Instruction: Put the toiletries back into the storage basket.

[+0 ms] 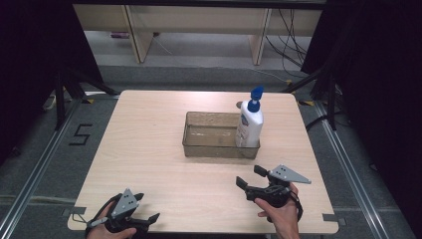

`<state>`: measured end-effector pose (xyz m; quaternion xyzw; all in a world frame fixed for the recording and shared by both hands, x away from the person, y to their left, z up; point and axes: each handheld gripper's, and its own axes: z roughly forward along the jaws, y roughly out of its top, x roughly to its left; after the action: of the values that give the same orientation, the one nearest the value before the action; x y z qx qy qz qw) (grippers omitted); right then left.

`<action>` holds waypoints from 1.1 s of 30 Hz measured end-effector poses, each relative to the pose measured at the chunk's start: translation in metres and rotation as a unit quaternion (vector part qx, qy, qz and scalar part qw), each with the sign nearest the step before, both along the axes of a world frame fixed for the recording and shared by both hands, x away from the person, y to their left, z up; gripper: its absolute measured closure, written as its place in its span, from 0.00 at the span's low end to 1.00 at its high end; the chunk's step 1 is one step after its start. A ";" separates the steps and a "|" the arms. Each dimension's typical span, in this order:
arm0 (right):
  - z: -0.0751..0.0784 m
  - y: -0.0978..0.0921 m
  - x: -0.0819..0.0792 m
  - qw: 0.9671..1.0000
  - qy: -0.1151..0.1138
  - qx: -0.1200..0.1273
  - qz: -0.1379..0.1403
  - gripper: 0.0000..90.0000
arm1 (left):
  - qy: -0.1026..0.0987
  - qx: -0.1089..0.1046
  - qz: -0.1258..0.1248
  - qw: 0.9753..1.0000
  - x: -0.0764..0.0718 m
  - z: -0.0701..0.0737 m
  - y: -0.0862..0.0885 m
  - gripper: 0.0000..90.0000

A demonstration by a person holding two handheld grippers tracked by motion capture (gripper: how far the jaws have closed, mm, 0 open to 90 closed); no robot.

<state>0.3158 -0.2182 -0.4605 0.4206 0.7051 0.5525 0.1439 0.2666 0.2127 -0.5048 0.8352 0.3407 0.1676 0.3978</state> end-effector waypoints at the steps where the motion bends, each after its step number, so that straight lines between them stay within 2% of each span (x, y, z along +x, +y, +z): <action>1: 0.000 0.000 -0.001 1.000 0.006 0.003 0.003 0.17 | 0.000 -0.001 0.000 1.000 0.000 0.000 0.000 0.17; 2: 0.000 0.000 -0.003 1.000 0.015 0.002 -0.001 0.17 | 0.000 -0.003 0.000 1.000 0.000 0.000 0.000 0.17; 3: 0.000 0.000 -0.003 1.000 0.015 0.002 -0.001 0.17 | 0.000 -0.003 0.000 1.000 0.000 0.000 0.000 0.17; 4: -0.002 -0.001 -0.003 1.000 0.000 -0.002 0.005 0.17 | 0.000 -0.002 0.000 1.000 0.000 0.000 0.000 0.17; 7: -0.003 -0.002 -0.006 1.000 0.008 0.004 0.003 0.17 | 0.000 0.003 -0.002 1.000 0.000 0.000 0.001 0.17; 11: -0.003 -0.004 -0.008 1.000 0.007 -0.003 0.003 0.17 | 0.001 -0.011 0.000 1.000 -0.001 0.000 -0.001 0.17; 12: -0.003 -0.003 -0.011 1.000 0.018 0.015 0.003 0.17 | 0.002 -0.012 0.001 1.000 -0.001 0.000 -0.001 0.17; 14: -0.003 -0.003 -0.013 1.000 0.022 0.020 0.005 0.17 | 0.002 -0.004 -0.003 1.000 0.000 0.000 0.000 0.17; 15: -0.004 -0.005 -0.013 1.000 0.010 0.010 0.010 0.17 | 0.002 -0.004 -0.003 1.000 0.000 0.000 0.000 0.17; 17: -0.004 -0.005 -0.014 1.000 0.017 0.014 0.008 0.17 | 0.002 -0.004 -0.003 1.000 0.000 0.000 0.000 0.17; 18: -0.006 -0.006 -0.014 1.000 0.006 0.009 0.012 0.17 | -0.002 -0.001 0.000 1.000 0.000 0.000 0.000 0.17; 19: -0.006 -0.006 -0.014 1.000 0.006 0.009 0.012 0.17 | -0.002 -0.001 0.000 1.000 0.000 0.000 0.000 0.17; 20: -0.006 -0.006 -0.017 1.000 0.019 0.008 0.013 0.17 | 0.000 0.001 0.001 1.000 0.000 0.000 0.000 0.17; 22: -0.006 -0.008 -0.017 1.000 0.014 0.001 0.016 0.17 | 0.001 -0.003 0.000 1.000 0.000 0.000 -0.001 0.17; 25: -0.008 -0.007 -0.021 0.999 0.025 0.012 0.019 0.17 | 0.002 -0.002 -0.003 1.000 0.000 0.000 0.000 0.17; 26: -0.008 -0.006 -0.024 0.999 0.037 0.020 0.010 0.17 | 0.002 -0.003 -0.002 1.000 0.000 0.000 0.000 0.17; 27: -0.009 -0.008 -0.022 1.000 0.017 0.009 0.016 0.17 | 0.002 -0.003 -0.002 1.000 0.000 0.000 0.000 0.17; 28: -0.010 -0.009 -0.023 1.000 0.015 0.001 0.012 0.17 | 0.002 -0.003 -0.002 1.000 0.000 0.000 0.000 0.17; 29: -0.010 -0.009 -0.024 1.000 0.022 0.002 0.014 0.17 | 0.002 -0.004 -0.002 1.000 0.000 0.000 0.000 0.17; 31: -0.010 -0.009 -0.025 1.000 0.018 0.007 0.014 0.17 | 0.000 0.002 0.000 1.000 0.000 0.000 0.000 0.17; 33: -0.011 -0.011 -0.026 1.000 0.024 0.000 0.017 0.17 | 0.000 0.002 0.000 1.000 0.000 0.000 0.000 0.17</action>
<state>0.2894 -0.2288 -0.4714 0.4215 0.7153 0.5450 0.1172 0.2666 0.2125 -0.5049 0.8358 0.3408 0.1681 0.3962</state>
